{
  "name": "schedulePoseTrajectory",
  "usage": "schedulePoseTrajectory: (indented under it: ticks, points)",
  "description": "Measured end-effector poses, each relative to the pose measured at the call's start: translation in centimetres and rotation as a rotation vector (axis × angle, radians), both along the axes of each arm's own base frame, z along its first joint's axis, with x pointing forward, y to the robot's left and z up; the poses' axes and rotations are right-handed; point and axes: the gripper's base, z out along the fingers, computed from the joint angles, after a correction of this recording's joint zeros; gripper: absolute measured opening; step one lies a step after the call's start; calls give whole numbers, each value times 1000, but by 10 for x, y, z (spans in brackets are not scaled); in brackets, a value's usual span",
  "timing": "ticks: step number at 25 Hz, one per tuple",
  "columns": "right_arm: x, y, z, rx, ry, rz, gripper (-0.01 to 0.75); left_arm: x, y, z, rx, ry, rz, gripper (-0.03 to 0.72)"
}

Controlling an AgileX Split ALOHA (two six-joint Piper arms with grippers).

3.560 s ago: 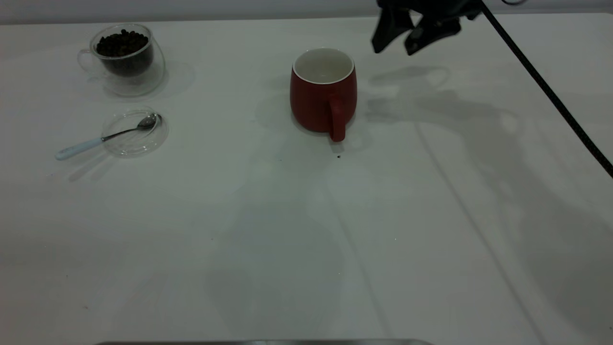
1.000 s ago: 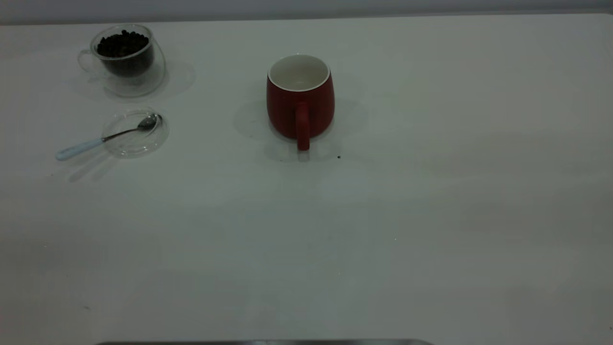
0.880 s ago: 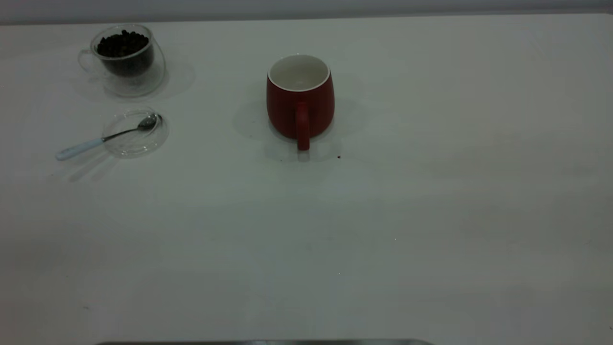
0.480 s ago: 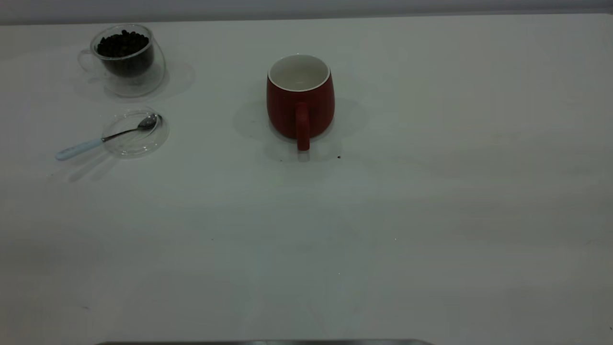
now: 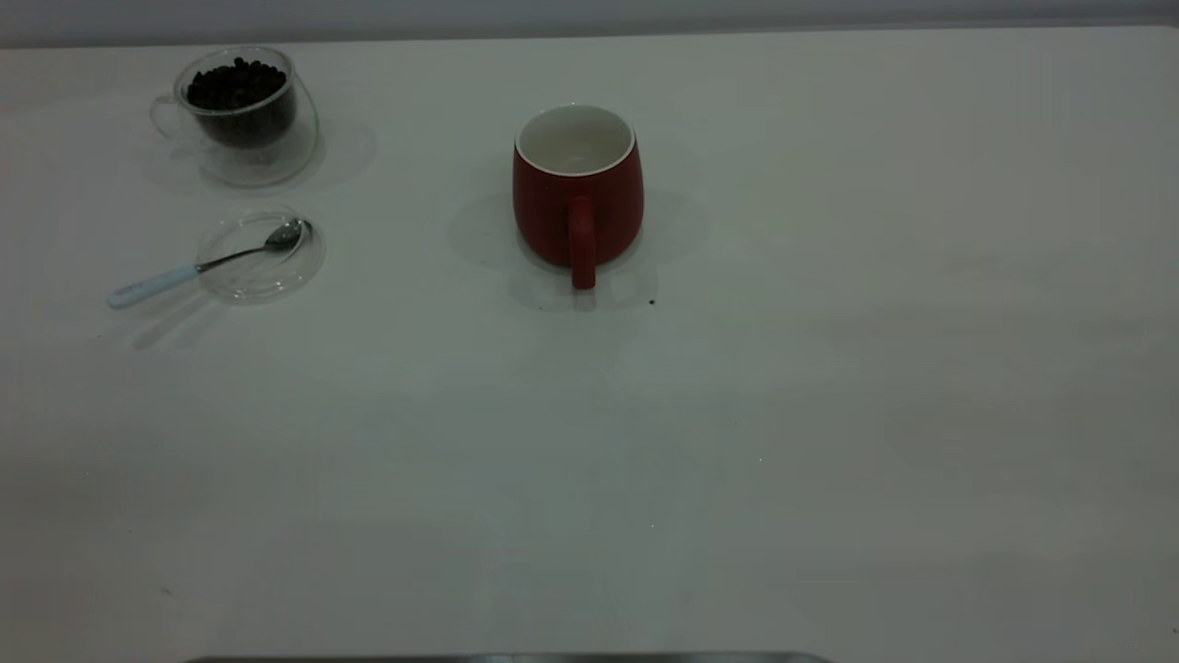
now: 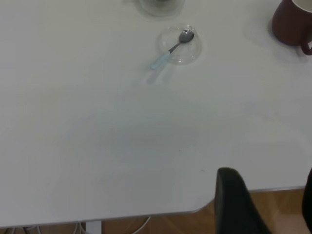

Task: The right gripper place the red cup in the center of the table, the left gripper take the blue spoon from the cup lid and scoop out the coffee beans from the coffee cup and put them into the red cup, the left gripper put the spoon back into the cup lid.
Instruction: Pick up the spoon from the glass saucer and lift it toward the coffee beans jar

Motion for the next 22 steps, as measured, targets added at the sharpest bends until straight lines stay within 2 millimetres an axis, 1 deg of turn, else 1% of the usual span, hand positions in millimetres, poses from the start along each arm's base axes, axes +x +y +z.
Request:
schedulePoseTrajectory:
  ticks: [10,22]
  points:
    - [0,-3,0,-10,3,-43,568,0,0,0,0,0,0,400]
    - [0,-3,-1,-8,4,-51,485,0,0,0,0,0,0,400]
